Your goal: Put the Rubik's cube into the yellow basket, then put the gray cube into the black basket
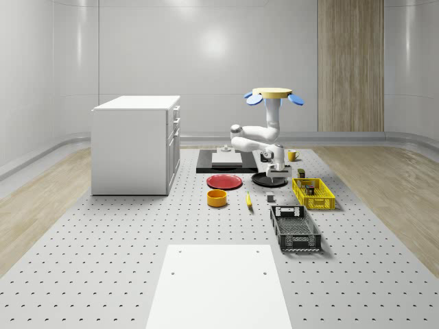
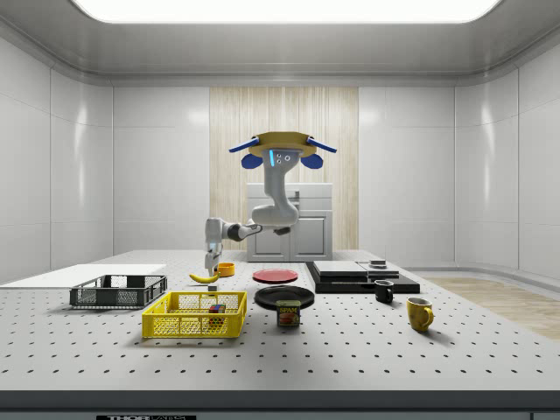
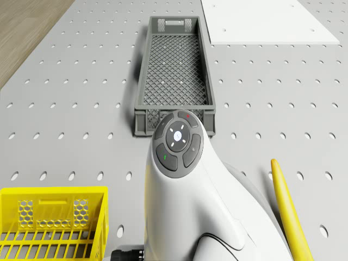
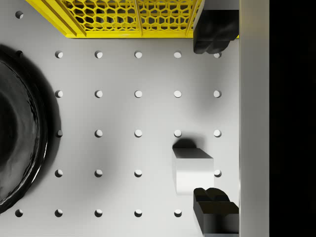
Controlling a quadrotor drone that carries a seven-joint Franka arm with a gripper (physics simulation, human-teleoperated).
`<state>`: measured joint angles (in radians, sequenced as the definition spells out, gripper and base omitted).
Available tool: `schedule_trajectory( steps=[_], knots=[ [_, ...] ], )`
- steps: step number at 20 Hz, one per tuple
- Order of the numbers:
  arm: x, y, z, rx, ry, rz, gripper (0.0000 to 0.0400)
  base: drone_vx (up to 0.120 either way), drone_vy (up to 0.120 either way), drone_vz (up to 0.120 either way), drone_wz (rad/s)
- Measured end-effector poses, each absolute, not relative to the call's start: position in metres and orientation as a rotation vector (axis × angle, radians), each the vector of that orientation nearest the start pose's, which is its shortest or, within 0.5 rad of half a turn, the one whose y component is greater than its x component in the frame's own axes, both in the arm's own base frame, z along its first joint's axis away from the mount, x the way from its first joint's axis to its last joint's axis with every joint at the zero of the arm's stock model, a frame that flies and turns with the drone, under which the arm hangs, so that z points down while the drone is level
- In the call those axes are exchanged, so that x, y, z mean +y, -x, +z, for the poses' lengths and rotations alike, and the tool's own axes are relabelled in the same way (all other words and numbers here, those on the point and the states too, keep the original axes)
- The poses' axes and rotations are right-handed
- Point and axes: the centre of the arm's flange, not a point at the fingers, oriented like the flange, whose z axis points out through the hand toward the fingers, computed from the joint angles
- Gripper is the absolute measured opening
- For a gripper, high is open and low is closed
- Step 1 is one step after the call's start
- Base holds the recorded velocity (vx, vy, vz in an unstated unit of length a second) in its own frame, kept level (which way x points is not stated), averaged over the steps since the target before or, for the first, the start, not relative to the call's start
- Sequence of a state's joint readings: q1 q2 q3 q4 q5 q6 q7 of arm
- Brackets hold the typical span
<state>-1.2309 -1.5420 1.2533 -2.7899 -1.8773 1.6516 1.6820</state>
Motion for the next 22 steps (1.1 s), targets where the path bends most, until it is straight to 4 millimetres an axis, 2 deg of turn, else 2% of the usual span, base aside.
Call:
schedule_trajectory(
  steps=[6,11,17,22],
  knots=[
    [0.006,-0.323,0.531,-0.002,-0.001,0.786,0.04,0.0,-0.12,-0.12,0.0],
    [0.006,-0.323,0.531,-0.002,-0.001,0.786,0.04,0.0,-0.12,-0.008,0.0],
    [0.006,-0.323,0.532,-0.002,-0.001,0.786,0.04,0.0,-0.007,0.0,0.0],
    [0.006,-0.323,0.549,-0.002,-0.001,0.786,0.04,0.0,0.0,0.0,0.0]
  ],
)
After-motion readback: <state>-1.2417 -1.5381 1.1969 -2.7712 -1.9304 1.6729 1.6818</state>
